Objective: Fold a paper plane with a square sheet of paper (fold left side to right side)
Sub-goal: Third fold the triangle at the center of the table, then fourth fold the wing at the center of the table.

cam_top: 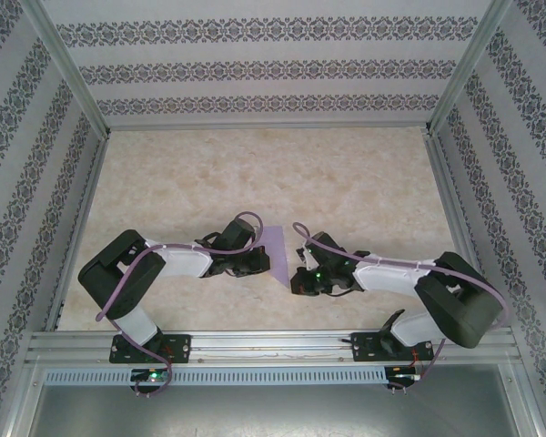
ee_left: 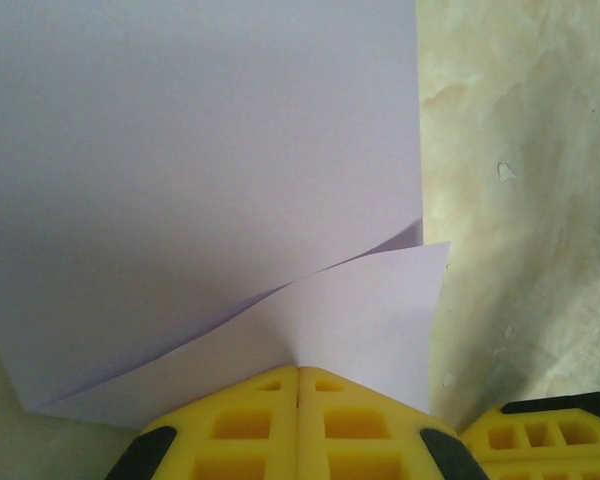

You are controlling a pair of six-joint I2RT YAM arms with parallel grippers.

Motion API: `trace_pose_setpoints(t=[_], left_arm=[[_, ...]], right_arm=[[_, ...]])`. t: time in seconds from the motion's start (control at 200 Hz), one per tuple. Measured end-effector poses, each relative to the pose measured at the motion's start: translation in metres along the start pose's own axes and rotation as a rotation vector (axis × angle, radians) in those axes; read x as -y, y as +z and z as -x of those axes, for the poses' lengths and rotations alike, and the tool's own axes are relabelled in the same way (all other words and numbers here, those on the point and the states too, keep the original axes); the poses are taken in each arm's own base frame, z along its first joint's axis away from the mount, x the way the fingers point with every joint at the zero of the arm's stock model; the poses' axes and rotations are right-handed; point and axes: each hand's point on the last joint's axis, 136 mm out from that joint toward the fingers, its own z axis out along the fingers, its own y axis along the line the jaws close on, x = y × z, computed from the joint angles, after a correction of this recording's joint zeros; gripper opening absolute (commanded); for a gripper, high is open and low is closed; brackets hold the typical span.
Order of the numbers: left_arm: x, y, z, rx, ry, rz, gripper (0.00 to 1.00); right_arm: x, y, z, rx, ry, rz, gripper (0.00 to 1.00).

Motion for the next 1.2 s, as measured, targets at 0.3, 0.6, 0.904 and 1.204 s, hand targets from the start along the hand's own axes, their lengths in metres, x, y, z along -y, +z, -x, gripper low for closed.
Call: trace_pose_setpoints(t=[0.3, 0.6, 0.904, 1.204], left_arm=[[0.002, -0.003, 0.003, 0.021, 0.008, 0.007, 0.18], [0.022, -0.039, 0.029, 0.120, 0.062, 0.008, 0.32], [0.007, -0.086, 0.062, 0.267, 0.035, 0.042, 0.41], [-0.029, -0.093, 0.049, 0.262, -0.021, 0.097, 0.49]], right_arm=[[0.006, -0.044, 0.037, 0.184, -0.035, 0.003, 0.48], [-0.007, -0.056, 0.060, 0.246, -0.180, 0.011, 0.59], [-0.030, -0.034, 0.083, 0.206, -0.295, 0.051, 0.67], [-0.044, -0.003, 0.093, 0.153, -0.349, 0.075, 0.46]])
